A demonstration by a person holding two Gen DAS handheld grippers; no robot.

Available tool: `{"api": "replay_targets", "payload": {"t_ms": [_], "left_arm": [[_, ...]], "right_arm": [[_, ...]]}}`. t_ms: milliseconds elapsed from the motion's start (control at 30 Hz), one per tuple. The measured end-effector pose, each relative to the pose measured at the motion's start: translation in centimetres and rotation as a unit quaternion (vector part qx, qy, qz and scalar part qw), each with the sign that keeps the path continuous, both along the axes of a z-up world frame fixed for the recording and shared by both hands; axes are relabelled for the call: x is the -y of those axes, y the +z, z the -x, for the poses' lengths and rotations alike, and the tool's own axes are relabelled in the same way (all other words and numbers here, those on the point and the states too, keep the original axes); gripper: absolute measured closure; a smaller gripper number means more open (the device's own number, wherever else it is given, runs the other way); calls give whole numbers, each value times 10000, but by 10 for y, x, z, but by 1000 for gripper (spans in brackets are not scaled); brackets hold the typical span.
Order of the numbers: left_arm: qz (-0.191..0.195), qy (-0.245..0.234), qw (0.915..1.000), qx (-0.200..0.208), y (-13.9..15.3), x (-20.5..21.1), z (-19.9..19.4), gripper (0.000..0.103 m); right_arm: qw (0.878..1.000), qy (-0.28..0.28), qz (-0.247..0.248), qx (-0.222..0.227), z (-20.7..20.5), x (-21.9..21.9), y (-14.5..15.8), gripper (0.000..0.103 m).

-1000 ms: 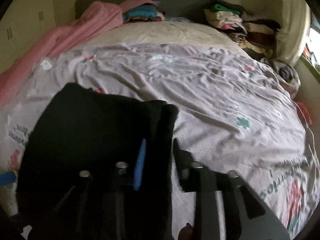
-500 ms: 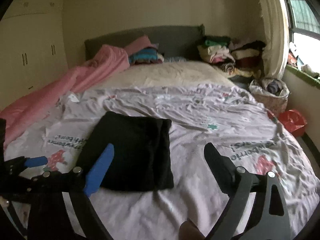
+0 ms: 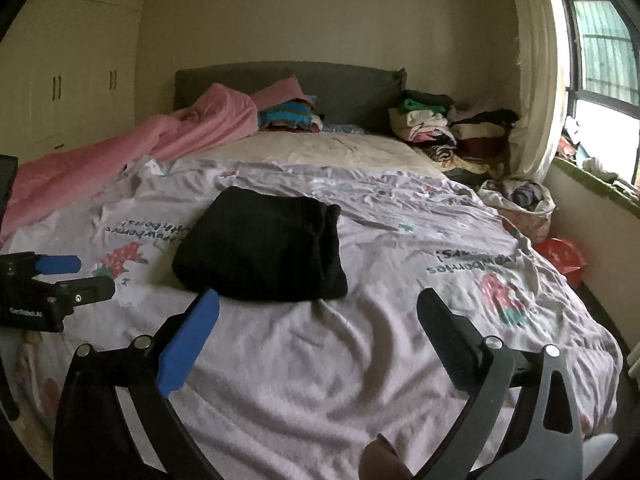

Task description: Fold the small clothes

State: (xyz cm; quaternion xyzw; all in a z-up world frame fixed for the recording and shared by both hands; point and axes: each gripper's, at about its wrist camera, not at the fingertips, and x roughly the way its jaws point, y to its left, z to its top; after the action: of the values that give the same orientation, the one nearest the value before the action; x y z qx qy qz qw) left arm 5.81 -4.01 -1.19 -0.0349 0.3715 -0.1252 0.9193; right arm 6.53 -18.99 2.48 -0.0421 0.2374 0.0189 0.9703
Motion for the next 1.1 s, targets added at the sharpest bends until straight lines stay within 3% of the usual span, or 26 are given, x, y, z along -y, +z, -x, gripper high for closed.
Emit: {"api": "replay_targets", "payload": {"t_ms": [333,700,1100], "left_arm": [[171,132,9997,148,-12,-14,19,10],[146,-71,9999,15,-32,-5,25,9],[42,8,9999,-149,-39,-6,23,9]], "right_arm": [[9995,-43,-124,285,29,-10,-13,4],[9960,-327,-260,-787,13,-10,-57,4],[9954,-428,-142,-845,17,-8,-57,4]]}}
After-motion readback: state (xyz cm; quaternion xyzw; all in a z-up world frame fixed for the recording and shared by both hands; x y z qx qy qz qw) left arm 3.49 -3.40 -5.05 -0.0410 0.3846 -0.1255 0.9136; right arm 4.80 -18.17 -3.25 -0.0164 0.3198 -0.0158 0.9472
